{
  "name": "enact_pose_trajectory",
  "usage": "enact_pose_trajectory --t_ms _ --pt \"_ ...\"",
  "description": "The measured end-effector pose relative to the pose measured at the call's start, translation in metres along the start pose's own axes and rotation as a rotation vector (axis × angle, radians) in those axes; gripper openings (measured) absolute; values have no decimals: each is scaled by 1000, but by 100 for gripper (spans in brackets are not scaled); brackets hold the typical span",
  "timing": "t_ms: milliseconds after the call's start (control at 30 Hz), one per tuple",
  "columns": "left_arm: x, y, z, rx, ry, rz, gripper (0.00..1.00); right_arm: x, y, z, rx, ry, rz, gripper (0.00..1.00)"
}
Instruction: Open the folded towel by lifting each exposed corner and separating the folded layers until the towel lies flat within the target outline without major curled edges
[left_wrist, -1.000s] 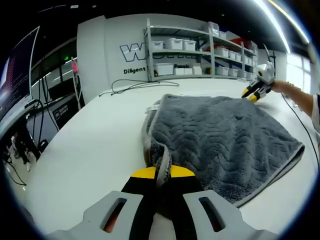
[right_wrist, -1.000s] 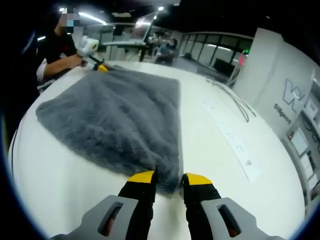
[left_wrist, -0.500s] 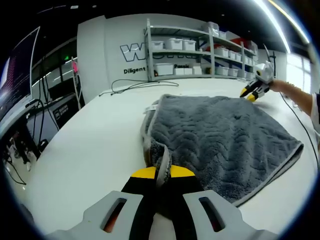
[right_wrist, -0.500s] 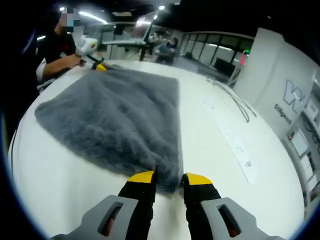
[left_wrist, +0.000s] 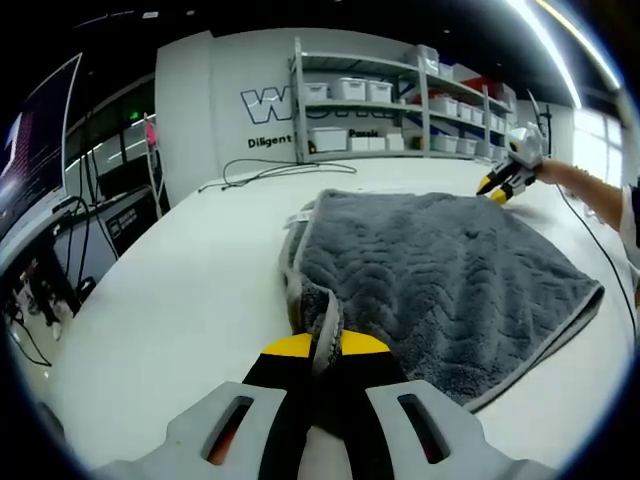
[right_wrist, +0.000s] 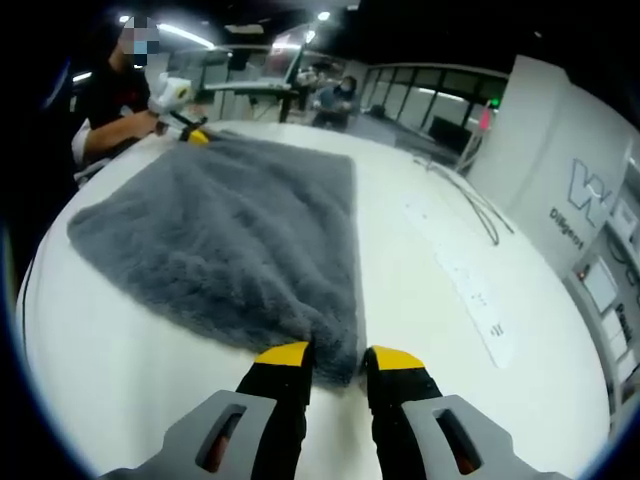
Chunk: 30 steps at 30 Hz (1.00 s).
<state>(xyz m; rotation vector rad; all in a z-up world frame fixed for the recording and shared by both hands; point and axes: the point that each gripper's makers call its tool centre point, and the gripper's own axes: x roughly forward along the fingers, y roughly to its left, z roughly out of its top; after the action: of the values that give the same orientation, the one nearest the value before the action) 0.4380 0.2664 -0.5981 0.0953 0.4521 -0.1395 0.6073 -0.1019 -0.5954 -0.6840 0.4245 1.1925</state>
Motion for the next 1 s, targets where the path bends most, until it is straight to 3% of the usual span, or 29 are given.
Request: enact_pose_trajectory --t_ms 1000 --pt "-11 -16 1 -12 -2 3 6 5 -3 3 6 -12 11 19"
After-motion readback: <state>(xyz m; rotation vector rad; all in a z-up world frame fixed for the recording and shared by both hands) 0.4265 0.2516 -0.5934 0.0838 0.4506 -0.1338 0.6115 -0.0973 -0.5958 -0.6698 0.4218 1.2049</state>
